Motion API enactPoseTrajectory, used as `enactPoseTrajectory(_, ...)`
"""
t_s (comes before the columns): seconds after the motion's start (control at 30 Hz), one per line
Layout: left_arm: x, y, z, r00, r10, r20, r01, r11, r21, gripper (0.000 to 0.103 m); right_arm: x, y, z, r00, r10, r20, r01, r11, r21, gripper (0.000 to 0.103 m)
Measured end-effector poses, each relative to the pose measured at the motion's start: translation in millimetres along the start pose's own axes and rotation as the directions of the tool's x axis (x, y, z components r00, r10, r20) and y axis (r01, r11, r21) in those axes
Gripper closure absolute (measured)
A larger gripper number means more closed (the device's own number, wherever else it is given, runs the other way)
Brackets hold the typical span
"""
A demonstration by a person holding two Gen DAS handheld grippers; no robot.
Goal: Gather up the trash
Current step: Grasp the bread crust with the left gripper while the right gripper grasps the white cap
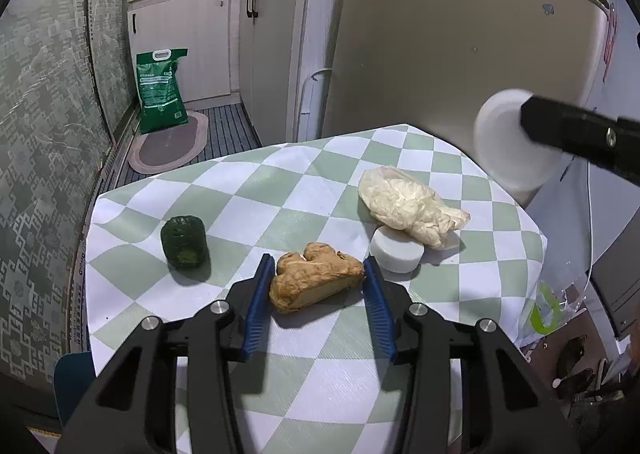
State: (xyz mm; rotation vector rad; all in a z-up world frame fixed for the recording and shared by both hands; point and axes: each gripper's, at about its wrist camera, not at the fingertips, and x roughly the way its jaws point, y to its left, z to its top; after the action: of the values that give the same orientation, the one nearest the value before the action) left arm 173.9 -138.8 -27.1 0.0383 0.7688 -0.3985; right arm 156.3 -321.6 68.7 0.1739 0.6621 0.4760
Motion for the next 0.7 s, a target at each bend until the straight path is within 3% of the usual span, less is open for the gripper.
enactPoseTrajectory(0.3,-30,17,-5,0.997,-0.009,0.072,0.012,0.999,-0.037,0.056,-12,-7,5,1.000,0.005,0.029,-0.005,1.000,0.015,0.092)
enactPoseTrajectory(0.7,-83,71,-11,0.987,0.050,0.156,-0.034,0.994,-0.101,0.056,-1,13,13,1.000,0.015,0.022,-0.015,1.000,-0.007,0.092)
